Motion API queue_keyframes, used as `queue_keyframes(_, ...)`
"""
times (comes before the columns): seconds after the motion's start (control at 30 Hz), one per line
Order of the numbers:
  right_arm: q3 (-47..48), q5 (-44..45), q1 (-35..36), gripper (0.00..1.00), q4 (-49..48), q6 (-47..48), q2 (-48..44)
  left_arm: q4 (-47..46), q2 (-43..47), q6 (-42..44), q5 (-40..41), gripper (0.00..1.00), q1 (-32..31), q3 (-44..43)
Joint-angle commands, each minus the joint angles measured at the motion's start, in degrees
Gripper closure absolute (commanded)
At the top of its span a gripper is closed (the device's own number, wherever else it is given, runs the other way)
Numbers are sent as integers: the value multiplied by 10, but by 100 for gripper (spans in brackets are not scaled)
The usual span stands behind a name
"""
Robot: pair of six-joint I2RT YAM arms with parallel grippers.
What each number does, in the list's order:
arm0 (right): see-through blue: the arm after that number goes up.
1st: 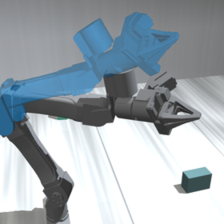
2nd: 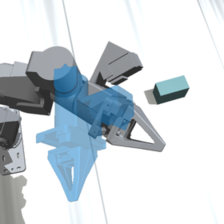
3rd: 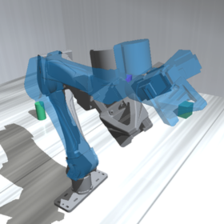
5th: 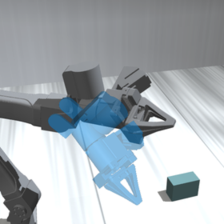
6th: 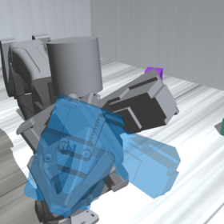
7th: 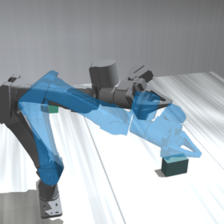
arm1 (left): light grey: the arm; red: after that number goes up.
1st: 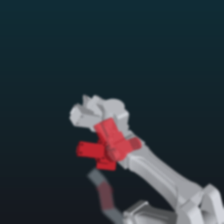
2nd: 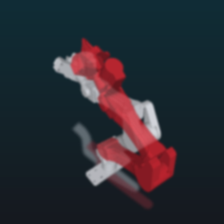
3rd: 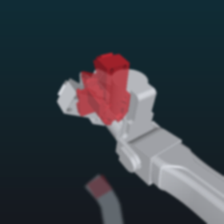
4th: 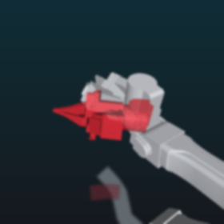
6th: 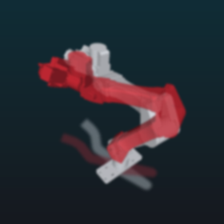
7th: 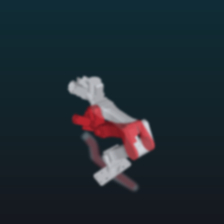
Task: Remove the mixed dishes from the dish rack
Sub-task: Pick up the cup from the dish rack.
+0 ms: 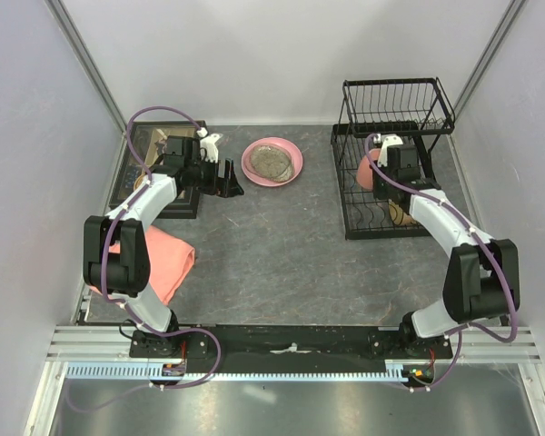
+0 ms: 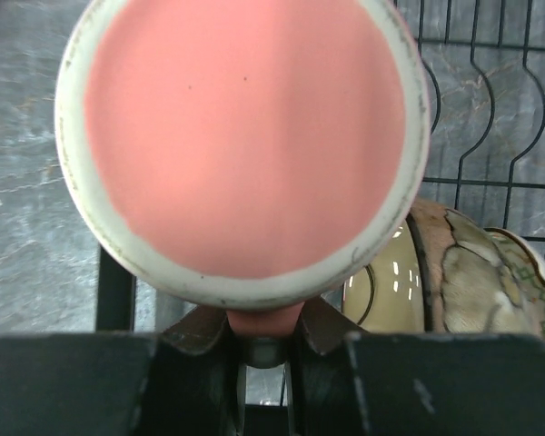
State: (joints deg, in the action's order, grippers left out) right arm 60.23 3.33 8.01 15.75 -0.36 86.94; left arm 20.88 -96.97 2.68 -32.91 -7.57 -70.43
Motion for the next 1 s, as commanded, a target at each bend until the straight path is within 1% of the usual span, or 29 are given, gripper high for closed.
queue_keyframes(0.0, 48, -32, -1, 100, -13, 10, -57, -17, 21, 5, -47, 12, -1, -20)
queue_keyframes(0.1, 49, -96, 0, 100, -1, 3, -87, -37, 34, -17, -94, 12, -1, -14)
queue_keyframes(0.13, 50, -116, -1, 100, 2, -12, -101, -46, 37, -21, -123, 12, -1, -9)
queue_keyframes(0.17, 51, -155, -1, 100, 3, -18, -109, -61, 40, -36, -138, 12, -1, -8)
queue_keyframes(0.23, 55, -206, -2, 100, 2, -31, -127, -78, 46, -60, -170, 12, -1, -6)
queue_keyframes(0.27, 59, -229, -1, 100, 2, -37, -130, -92, 49, -66, -175, 12, -1, -7)
queue_keyframes(0.3, 62, -277, -1, 100, 2, -46, -134, -99, 51, -77, -180, 13, -1, -8)
queue_keyframes(0.43, 91, -376, -2, 100, -3, -61, -137, -133, 61, -106, -213, 14, -1, -13)
queue_keyframes(0.5, 97, -409, -1, 100, -18, -70, -135, -175, 66, -140, -226, 14, -3, -9)
queue_keyframes(0.53, 103, -446, -2, 100, -29, -88, -133, -192, 68, -152, -237, 14, -3, -7)
queue_keyframes(0.57, 103, -463, -2, 100, -40, -100, -132, -207, 72, -166, -241, 14, -7, -5)
queue_keyframes(0.6, 101, -483, -2, 100, -73, -114, -128, -246, 73, -190, -243, 14, -12, -4)
queue_keyframes(0.63, 100, -513, -2, 100, -92, -152, -126, -262, 74, -202, -247, 14, -16, -1)
queue_keyframes(0.67, 97, -528, -2, 100, -112, -170, -125, -281, 75, -214, -248, 14, -24, -1)
queue_keyframes(0.73, 89, -564, -2, 100, -182, -214, -118, -319, 74, -244, -249, 15, -33, -4)
queue_keyframes(0.77, 83, -573, -2, 100, -209, -265, -116, -329, 73, -254, -249, 15, -42, -7)
queue_keyframes(0.8, 68, -582, -1, 100, -273, -292, -114, -334, 71, -269, -248, 15, -47, -12)
queue_keyframes(0.83, 60, -588, -1, 100, -305, -317, -113, -336, 68, -275, -244, 15, -53, -23)
queue_keyframes(0.87, 53, -596, -1, 100, -334, -363, -112, -336, 65, -281, -242, 15, -63, -29)
queue_keyframes(0.9, 43, -599, 0, 100, -379, -379, -111, -336, 61, -294, -240, 16, -67, -34)
queue_keyframes(0.97, 39, -604, 3, 100, -402, -397, -109, -336, 59, -306, -233, 16, -80, -45)
